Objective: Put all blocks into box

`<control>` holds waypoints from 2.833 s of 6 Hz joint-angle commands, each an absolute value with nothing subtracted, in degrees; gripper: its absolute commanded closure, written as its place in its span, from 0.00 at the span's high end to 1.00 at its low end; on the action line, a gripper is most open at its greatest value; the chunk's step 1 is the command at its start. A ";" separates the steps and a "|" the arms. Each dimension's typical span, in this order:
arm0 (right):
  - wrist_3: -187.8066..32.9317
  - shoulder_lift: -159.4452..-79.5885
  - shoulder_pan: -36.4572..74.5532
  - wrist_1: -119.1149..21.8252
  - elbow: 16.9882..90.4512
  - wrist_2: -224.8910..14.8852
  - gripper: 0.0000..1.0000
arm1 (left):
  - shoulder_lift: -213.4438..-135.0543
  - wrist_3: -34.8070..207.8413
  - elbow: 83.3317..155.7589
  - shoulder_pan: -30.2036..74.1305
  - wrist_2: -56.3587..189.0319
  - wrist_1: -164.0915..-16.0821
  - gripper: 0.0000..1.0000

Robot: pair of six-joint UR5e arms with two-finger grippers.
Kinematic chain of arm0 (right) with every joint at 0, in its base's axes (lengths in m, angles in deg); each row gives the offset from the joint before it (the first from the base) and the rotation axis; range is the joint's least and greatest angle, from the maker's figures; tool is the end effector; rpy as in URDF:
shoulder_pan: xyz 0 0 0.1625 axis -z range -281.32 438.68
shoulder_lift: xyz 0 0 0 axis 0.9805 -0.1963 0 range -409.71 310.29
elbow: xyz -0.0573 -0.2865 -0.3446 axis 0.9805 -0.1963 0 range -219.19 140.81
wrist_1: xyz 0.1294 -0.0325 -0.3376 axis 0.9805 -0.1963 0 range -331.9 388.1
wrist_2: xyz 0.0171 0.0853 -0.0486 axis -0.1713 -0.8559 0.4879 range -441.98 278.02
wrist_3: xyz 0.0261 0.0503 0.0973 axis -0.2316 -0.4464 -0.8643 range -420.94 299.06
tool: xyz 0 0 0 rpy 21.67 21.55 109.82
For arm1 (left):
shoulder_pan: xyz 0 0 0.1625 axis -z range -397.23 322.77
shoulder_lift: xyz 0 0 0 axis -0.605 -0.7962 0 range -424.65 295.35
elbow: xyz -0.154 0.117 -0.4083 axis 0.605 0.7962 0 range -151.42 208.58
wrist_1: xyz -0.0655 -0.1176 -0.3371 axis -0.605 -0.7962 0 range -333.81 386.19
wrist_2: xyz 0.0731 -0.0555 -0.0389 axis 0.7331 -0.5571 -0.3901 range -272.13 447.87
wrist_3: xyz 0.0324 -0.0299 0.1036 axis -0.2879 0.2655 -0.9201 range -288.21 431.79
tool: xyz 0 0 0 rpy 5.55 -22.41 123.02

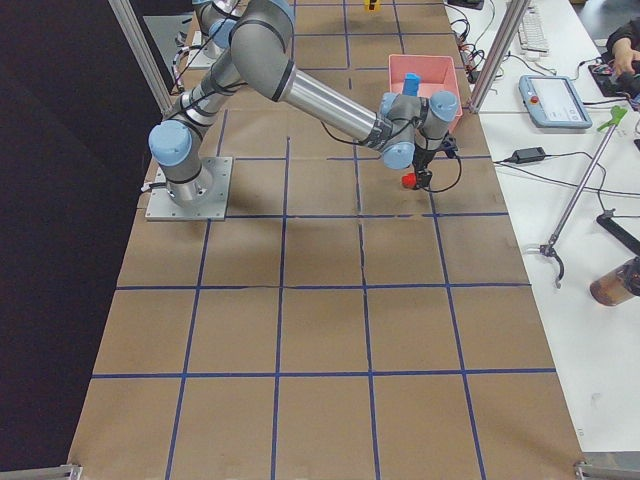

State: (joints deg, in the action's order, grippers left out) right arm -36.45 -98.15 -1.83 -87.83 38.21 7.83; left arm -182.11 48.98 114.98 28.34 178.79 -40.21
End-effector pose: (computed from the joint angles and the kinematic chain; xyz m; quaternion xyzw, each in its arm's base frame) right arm 0.0183 -0.7014 0.2193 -0.1304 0.9911 0.0248 0.0093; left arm 0.1352 -0.6154 0.3138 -0.0141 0.9999 0.0053 0.0064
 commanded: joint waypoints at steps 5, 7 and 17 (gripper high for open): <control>-45.99 -98.31 -1.83 -88.70 38.16 7.67 0.45 | -176.18 64.40 109.63 47.56 178.40 -46.57 0.24; -46.17 -98.40 -1.83 -88.62 38.07 7.76 0.22 | -182.57 64.58 101.14 50.38 173.85 -47.72 0.26; -49.32 -107.01 -4.09 -64.88 22.78 9.68 0.18 | -203.09 80.64 78.58 59.89 174.26 -46.17 0.54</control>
